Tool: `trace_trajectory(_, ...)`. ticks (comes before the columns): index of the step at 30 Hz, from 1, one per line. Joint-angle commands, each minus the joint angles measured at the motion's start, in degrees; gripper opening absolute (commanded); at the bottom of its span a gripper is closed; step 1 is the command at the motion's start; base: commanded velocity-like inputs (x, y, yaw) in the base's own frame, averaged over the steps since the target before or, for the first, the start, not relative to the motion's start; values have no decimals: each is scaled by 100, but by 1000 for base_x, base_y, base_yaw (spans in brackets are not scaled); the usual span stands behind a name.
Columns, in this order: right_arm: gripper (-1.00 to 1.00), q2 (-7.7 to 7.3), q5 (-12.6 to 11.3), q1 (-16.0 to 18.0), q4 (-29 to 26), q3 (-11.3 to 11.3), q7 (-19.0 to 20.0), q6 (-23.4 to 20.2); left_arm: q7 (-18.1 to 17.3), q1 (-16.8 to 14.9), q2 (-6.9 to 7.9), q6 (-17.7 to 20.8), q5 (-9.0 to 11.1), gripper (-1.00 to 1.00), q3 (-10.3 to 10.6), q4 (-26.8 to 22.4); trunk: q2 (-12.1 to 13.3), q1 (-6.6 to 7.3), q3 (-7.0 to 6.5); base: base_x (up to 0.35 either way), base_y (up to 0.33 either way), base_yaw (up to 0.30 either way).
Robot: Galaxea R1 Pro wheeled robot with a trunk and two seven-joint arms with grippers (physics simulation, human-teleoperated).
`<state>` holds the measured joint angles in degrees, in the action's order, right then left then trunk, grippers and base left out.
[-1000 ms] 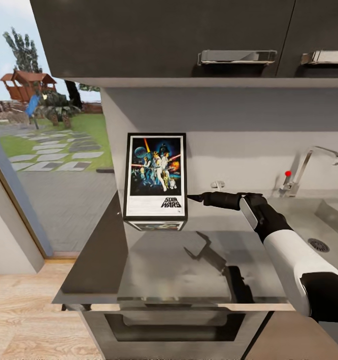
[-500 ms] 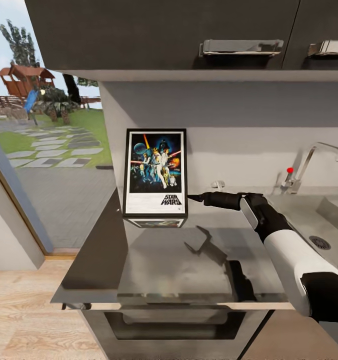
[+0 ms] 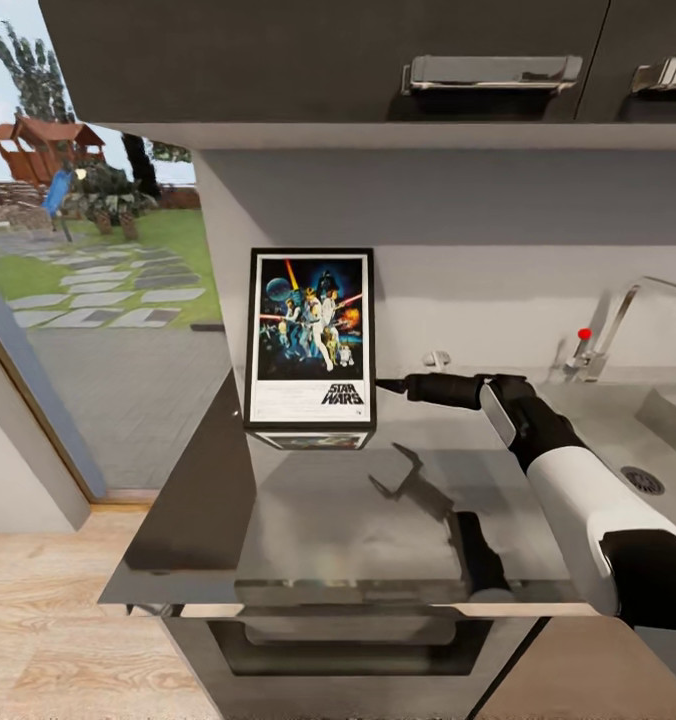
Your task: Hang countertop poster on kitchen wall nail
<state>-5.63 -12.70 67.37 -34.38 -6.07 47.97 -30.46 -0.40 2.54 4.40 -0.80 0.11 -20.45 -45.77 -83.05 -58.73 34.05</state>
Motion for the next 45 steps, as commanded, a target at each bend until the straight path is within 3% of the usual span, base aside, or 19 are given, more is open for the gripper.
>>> trace_trajectory(1,100,-9,-60,5,-5,-27,-11,-46,-4,1,-1,-8,0,100,-2,-4,-3,0,14,0,0,0)
trace_trajectory(45,100,-34,-66,4,-36,-42,29,-21,-4,1,-1,-8,-2,100,-2,-11,-3,0,61,0,0,30)
